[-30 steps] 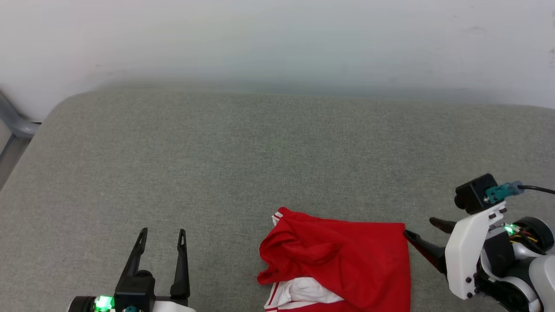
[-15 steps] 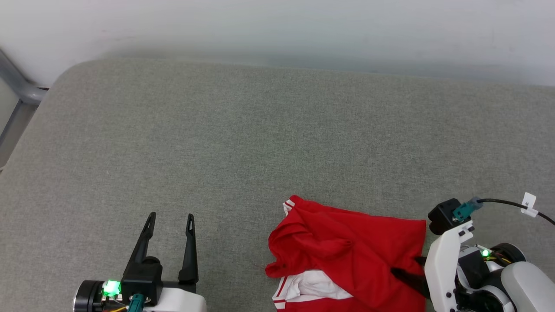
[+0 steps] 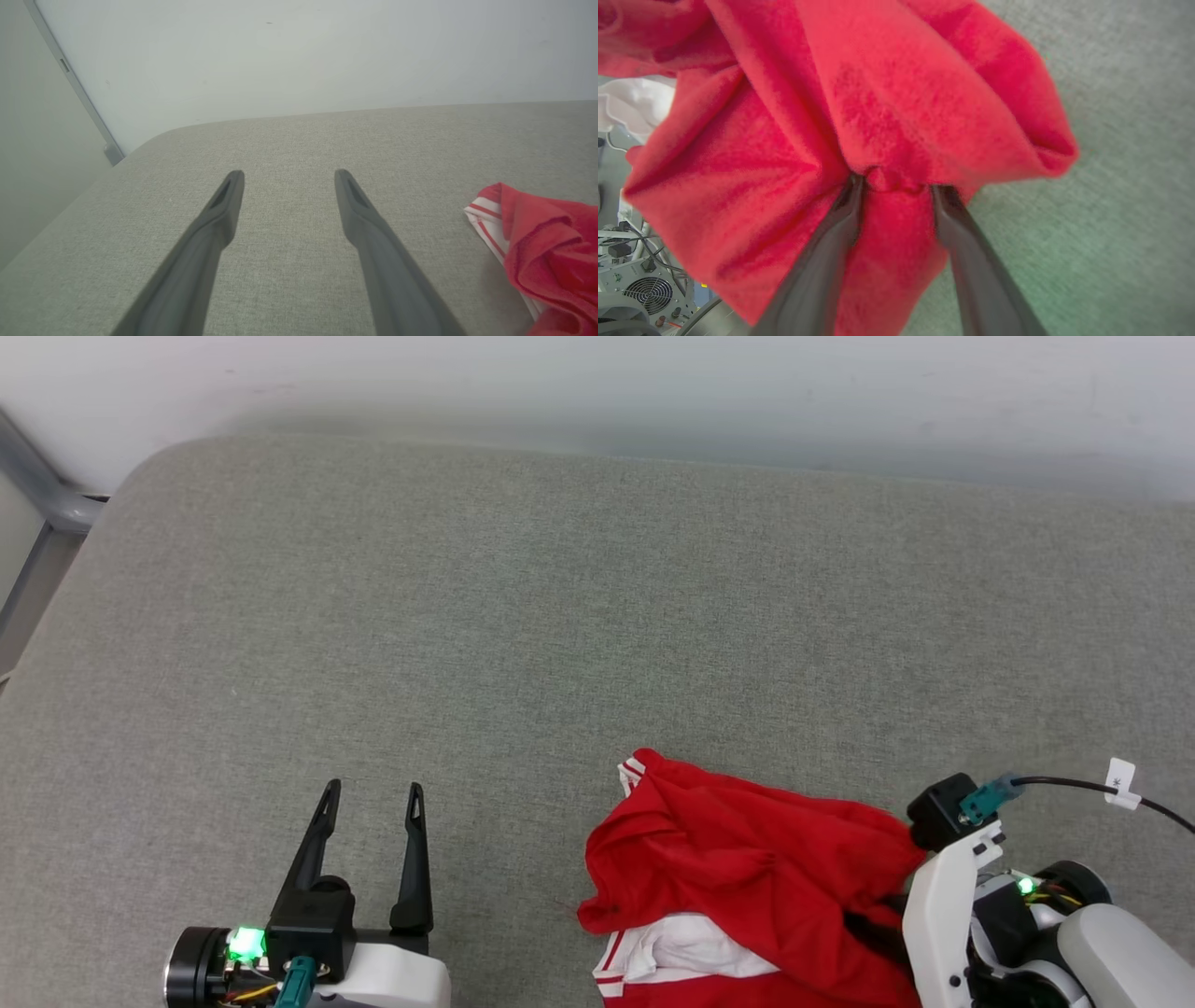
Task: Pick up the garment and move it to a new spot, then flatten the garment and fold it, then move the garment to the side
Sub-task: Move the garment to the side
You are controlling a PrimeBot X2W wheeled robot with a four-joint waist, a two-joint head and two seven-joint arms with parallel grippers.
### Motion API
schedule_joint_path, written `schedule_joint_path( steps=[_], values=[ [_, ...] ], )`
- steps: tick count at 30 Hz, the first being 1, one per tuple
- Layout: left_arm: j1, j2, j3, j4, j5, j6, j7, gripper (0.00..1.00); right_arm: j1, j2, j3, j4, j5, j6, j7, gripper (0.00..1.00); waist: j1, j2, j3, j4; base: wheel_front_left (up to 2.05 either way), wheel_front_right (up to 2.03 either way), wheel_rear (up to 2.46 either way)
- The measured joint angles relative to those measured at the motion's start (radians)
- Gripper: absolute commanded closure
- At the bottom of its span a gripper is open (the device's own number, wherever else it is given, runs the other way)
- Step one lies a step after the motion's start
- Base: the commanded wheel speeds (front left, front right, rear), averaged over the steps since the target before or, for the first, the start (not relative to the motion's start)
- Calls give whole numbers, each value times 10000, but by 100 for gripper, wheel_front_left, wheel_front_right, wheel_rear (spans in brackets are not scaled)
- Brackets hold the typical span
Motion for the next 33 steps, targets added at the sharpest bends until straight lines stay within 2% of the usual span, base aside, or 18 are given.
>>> schedule_joint_path(
  steps=[10, 16, 23, 33],
  values=[
    [5, 2, 19, 48, 0, 0, 0, 0, -203, -157, 224, -65, 111, 25, -1137, 100, 1, 0, -193, -142, 0, 0, 0],
    [54, 15, 86, -6, -2, 19, 0, 0, -429, -621, 190, -548, -339, 8, -1607, 100, 1, 0, -269, -429, 0, 0, 0],
    [158, 59, 251, -186, -10, 96, -2, 0, -644, -1208, -84, -920, -788, 6, -1789, 100, 1, 0, -216, -1256, 0, 0, 0],
    [-75, 288, 393, -401, 81, 128, -2, 0, -1101, -1618, -869, -872, -1009, 4, -2065, 100, 1, 0, 204, -2949, 0, 0, 0]
  ],
)
